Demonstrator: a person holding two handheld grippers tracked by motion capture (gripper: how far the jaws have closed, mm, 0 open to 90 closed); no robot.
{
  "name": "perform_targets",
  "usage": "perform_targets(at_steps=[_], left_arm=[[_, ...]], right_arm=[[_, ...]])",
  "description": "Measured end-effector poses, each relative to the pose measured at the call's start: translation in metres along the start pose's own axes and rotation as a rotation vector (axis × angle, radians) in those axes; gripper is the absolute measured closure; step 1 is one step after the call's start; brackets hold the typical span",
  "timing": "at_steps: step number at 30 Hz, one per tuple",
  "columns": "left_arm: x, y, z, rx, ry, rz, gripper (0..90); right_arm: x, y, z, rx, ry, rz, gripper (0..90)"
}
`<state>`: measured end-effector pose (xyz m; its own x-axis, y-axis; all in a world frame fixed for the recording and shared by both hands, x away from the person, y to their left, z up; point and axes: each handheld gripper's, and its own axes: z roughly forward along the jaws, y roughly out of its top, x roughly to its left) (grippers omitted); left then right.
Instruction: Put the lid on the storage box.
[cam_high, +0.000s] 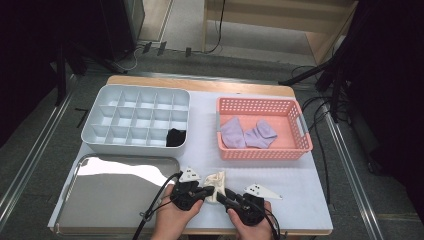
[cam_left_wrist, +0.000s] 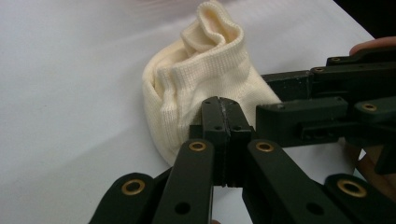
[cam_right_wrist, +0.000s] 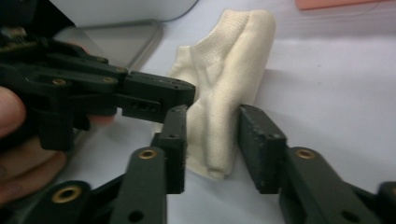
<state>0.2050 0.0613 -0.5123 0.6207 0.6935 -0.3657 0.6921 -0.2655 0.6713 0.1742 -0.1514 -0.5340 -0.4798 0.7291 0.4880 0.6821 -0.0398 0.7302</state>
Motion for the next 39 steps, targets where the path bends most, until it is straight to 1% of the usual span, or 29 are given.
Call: perform_targets(at_steps=[2,3,5,6,7,8,9,10,11,12,13,14,15,17,18,19,20,21,23,26,27,30,33,34,35,36,37,38,39], left_arm=[[0.0,0.0,0.0,-0.001,0.0,-0.001,90.0],[0.001,0.0,0.0,-0.001,-0.001,-0.003,90.0],[0.002,0.0,0.0,0.004,-0.006,-0.009,90.0],[0.002,0.0,0.0,0.005,-0.006,-0.008,90.0],[0.002,0.0,0.001,0.005,-0.003,-0.005,90.0],[0.001,0.0,0.001,0.005,-0.003,-0.006,90.0],[0.002,0.0,0.001,0.005,-0.007,-0.01,90.0],[0.002,0.0,0.001,0.005,-0.009,-0.011,90.0],[0.002,0.0,0.001,0.002,-0.012,-0.012,90.0],[0.002,0.0,0.001,0.001,-0.013,-0.014,90.0],[0.002,0.0,0.001,0.001,-0.013,-0.014,90.0],[0.002,0.0,0.0,0.004,-0.013,-0.01,90.0],[0.002,0.0,0.0,0.005,-0.01,-0.01,90.0],[0.002,0.0,0.0,0.005,-0.008,-0.008,90.0],[0.002,0.0,0.0,0.003,-0.007,-0.009,90.0],[0.001,0.0,0.0,0.003,-0.007,-0.009,90.0],[0.002,0.001,0.0,0.004,-0.008,-0.009,90.0],[0.002,0.001,0.0,0.006,-0.009,-0.009,90.0],[0.002,0.001,0.0,0.007,-0.009,-0.009,90.0],[0.002,0.001,0.0,0.007,-0.008,-0.009,90.0],[0.002,0.001,0.001,0.006,-0.008,-0.01,90.0],[0.002,0.0,0.0,0.006,-0.006,-0.012,90.0],[0.003,0.0,0.0,0.006,-0.009,-0.019,90.0],[0.004,0.0,0.0,0.01,-0.016,-0.026,90.0],[0.005,0.0,0.0,0.006,-0.018,-0.034,90.0],[0.006,0.0,-0.001,0.011,-0.028,-0.044,90.0],[0.008,0.0,-0.001,0.009,-0.033,-0.051,90.0],[0.009,0.0,-0.001,0.009,-0.042,-0.068,90.0],[0.011,0.0,-0.001,0.006,-0.048,-0.079,90.0]], right_arm=[[0.002,0.0,-0.003,-0.027,-0.014,-0.025,74.2],[0.004,0.001,-0.006,-0.059,-0.013,-0.041,75.3],[0.009,0.003,-0.011,-0.106,0.005,-0.089,77.0],[0.013,0.003,-0.011,-0.103,0.029,-0.11,78.1],[0.015,0.003,-0.01,-0.088,0.049,-0.118,77.9],[0.018,0.002,-0.006,-0.056,0.06,-0.137,77.7],[0.022,0.0,-0.004,-0.051,0.038,-0.175,77.5],[0.026,-0.002,-0.004,-0.075,0.008,-0.201,76.0],[0.028,-0.003,-0.005,-0.091,-0.015,-0.22,75.1],[0.029,-0.002,-0.007,-0.107,-0.061,-0.229,74.1],[0.027,-0.001,-0.01,-0.132,-0.097,-0.209,73.7],[0.024,0.0,-0.012,-0.136,-0.107,-0.181,72.1],[0.02,0.0,-0.012,-0.121,-0.123,-0.142,69.6],[0.013,-0.002,-0.011,-0.103,-0.126,-0.103,66.3],[0.011,-0.004,-0.009,-0.083,-0.126,-0.094,65.0],[0.009,-0.005,-0.007,-0.065,-0.113,-0.09,64.8],[0.009,-0.006,-0.005,-0.042,-0.097,-0.082,66.1],[0.009,-0.007,-0.004,-0.031,-0.089,-0.082,70.6],[0.01,-0.007,-0.004,-0.04,-0.074,-0.074,78.9],[0.01,-0.006,-0.007,-0.065,-0.041,-0.087,81.1],[0.012,-0.006,-0.007,-0.075,-0.017,-0.107,81.1],[0.019,-0.006,-0.004,-0.064,0.024,-0.153,80.6],[0.024,-0.007,-0.001,-0.057,0.031,-0.187,80.0],[0.025,-0.008,0.0,-0.059,0.03,-0.2,79.9],[0.026,-0.009,0.0,-0.057,0.024,-0.208,79.5],[0.028,-0.01,0.001,-0.06,0.024,-0.234,79.2],[0.031,-0.011,0.002,-0.054,0.013,-0.252,79.2],[0.032,-0.011,0.002,-0.053,0.009,-0.272,79.2],[0.033,-0.012,0.003,-0.051,0.007,-0.284,79.2]])
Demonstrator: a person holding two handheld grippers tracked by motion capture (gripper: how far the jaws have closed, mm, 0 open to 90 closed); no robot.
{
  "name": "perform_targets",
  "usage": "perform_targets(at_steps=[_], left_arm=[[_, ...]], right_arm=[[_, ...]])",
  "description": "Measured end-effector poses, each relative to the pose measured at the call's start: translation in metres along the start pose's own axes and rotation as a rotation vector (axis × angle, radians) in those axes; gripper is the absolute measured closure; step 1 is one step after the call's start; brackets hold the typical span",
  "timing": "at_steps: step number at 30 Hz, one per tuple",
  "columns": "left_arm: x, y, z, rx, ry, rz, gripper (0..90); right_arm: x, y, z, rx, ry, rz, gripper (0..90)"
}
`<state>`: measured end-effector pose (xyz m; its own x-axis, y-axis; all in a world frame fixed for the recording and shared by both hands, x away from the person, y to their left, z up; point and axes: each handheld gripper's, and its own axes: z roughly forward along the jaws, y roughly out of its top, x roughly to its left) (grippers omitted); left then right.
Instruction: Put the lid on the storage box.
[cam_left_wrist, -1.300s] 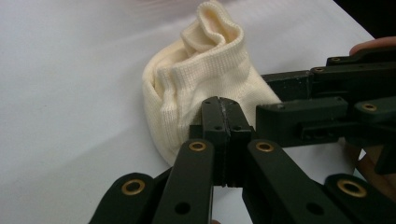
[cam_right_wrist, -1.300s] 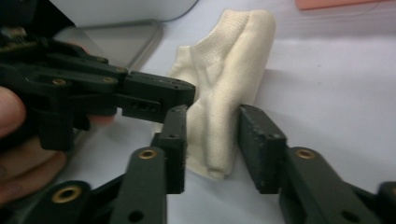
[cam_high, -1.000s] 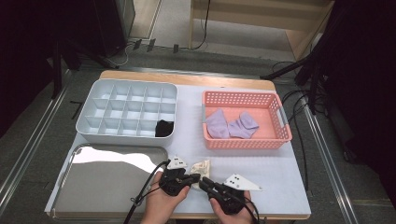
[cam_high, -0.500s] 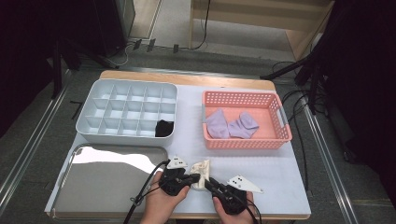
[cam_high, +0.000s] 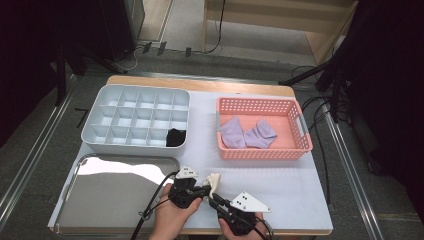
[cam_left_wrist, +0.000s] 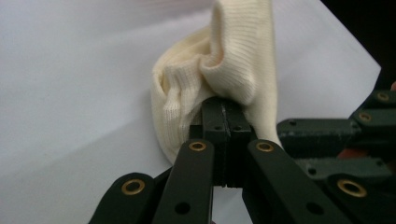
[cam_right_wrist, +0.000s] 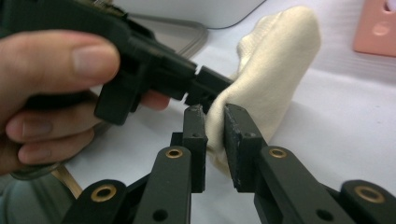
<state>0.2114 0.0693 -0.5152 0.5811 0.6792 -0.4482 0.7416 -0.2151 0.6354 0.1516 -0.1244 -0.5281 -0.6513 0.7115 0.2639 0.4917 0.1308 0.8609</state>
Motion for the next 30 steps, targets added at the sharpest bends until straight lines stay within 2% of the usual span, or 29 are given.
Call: perform_targets(at_steps=[7,11,18,20,24,28,30], left_arm=[[0.0,0.001,-0.001,0.003,0.005,-0.006,90.0],[0.005,0.002,-0.003,0.002,-0.021,-0.047,90.0],[0.005,0.003,-0.006,-0.006,-0.018,-0.041,90.0],[0.006,0.005,-0.009,-0.018,-0.021,-0.038,87.8],[0.003,0.005,-0.011,-0.031,0.011,-0.012,88.1],[-0.001,0.005,-0.015,-0.083,0.07,0.025,90.0],[-0.001,0.006,-0.017,-0.108,0.078,0.024,90.0]], right_arm=[[0.001,-0.002,0.003,0.018,-0.008,0.004,80.5],[0.001,-0.003,0.005,0.032,0.001,-0.004,80.3],[0.002,-0.003,0.006,0.041,-0.006,-0.015,81.0],[0.001,-0.003,0.007,0.041,0.002,-0.005,81.3],[0.001,-0.004,0.007,0.039,-0.002,-0.005,81.6],[0.001,-0.004,0.007,0.038,-0.005,-0.006,82.0],[0.001,-0.004,0.007,0.036,-0.007,-0.006,82.1]])
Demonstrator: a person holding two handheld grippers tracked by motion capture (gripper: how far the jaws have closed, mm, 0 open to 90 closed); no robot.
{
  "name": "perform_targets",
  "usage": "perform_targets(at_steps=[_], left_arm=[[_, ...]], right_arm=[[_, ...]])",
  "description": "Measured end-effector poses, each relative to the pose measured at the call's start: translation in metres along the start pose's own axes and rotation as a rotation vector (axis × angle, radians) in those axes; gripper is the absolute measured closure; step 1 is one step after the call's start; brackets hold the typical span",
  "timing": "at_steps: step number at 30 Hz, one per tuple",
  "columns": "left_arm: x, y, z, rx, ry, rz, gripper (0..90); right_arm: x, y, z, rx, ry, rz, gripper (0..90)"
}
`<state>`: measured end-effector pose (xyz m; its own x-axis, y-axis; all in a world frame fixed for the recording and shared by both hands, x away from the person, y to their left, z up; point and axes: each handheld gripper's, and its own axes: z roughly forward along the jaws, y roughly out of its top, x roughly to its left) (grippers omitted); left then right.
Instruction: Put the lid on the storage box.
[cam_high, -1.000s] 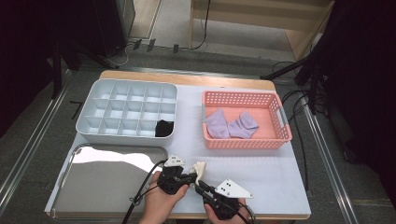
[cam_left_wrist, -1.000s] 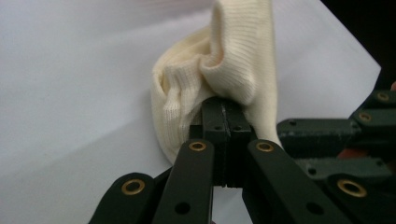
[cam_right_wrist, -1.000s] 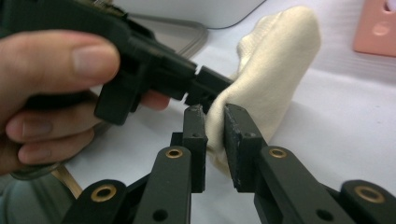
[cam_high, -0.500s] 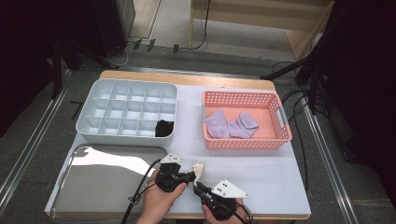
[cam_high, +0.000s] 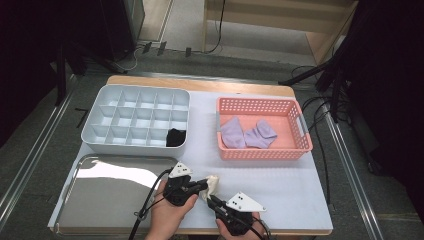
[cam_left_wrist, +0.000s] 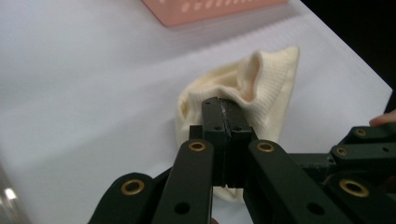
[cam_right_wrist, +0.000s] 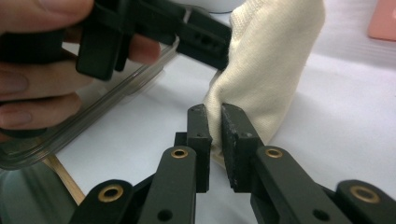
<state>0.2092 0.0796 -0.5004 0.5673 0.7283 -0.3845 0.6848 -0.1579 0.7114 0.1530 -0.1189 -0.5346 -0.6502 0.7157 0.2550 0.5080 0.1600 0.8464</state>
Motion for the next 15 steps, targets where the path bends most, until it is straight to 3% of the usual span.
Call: perform_targets(at_steps=[4,9,15], left_arm=[[0.003,0.004,-0.007,-0.034,-0.017,-0.015,89.5],[-0.003,0.006,-0.011,-0.073,-0.033,-0.001,71.5],[-0.014,0.006,-0.006,-0.073,-0.041,0.013,60.4]], right_arm=[[0.0,0.0,0.0,0.0,-0.002,-0.004,82.2],[0.0,0.0,0.001,-0.005,-0.004,-0.01,82.2],[0.001,0.0,0.001,0.0,-0.007,0.008,82.2]])
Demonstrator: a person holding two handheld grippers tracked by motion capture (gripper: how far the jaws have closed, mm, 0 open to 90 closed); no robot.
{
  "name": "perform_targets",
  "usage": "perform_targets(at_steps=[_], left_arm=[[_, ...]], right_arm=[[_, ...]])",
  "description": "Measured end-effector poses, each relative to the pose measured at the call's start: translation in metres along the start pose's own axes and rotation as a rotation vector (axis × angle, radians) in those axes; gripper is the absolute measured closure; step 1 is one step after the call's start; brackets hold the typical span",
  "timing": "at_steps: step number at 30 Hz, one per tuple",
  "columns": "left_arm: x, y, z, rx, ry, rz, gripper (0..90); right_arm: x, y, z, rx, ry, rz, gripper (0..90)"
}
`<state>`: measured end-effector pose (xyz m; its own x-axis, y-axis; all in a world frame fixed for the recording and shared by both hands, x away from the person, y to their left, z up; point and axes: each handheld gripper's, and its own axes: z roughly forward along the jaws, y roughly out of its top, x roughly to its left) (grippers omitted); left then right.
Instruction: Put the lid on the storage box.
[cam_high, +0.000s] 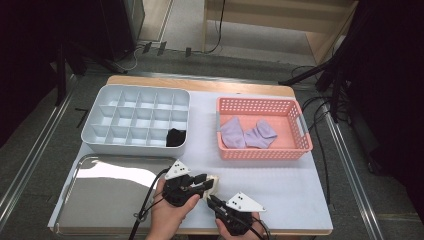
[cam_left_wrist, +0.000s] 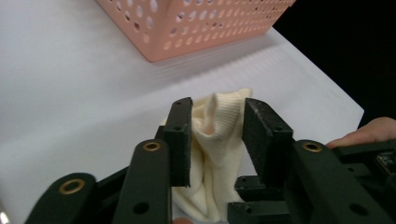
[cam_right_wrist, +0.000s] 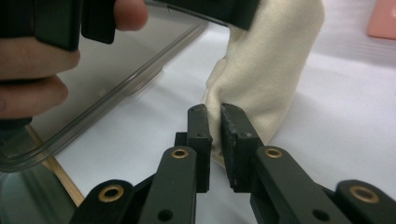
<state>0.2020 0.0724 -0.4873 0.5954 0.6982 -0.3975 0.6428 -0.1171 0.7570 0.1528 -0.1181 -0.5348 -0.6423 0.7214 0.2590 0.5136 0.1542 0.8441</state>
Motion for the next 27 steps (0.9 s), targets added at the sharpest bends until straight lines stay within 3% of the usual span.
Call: perform_targets(at_steps=[2,5,7,12,16,19,21,23,27], left_arm=[[-0.003,-0.001,0.004,0.015,0.02,0.014,56.1],[-0.002,-0.002,0.01,0.04,0.047,0.018,68.4],[0.004,-0.002,0.011,0.049,0.04,-0.002,75.5],[0.01,-0.002,0.01,0.059,0.019,-0.016,77.9],[0.015,-0.002,0.009,0.054,0.014,-0.027,78.1],[0.016,-0.002,0.009,0.056,0.006,-0.029,78.1],[0.016,-0.003,0.01,0.059,0.009,-0.024,78.1],[0.016,-0.003,0.011,0.059,0.008,-0.023,78.1],[0.016,-0.003,0.012,0.066,0.002,-0.019,78.0]], right_arm=[[0.001,0.0,0.0,0.002,-0.005,-0.003,82.2],[0.001,0.0,0.0,0.004,-0.008,-0.002,82.2],[0.001,0.0,0.0,0.003,-0.008,-0.004,82.2],[0.004,0.0,-0.004,0.017,-0.014,-0.015,79.8],[0.006,-0.002,-0.011,0.083,0.036,-0.04,79.1],[0.008,0.001,-0.023,0.015,0.032,-0.057,83.3],[0.009,0.009,-0.028,-0.048,0.005,-0.044,87.4],[0.008,0.012,-0.024,-0.056,-0.007,-0.044,88.3],[0.006,0.008,-0.002,0.001,-0.016,-0.047,88.3]])
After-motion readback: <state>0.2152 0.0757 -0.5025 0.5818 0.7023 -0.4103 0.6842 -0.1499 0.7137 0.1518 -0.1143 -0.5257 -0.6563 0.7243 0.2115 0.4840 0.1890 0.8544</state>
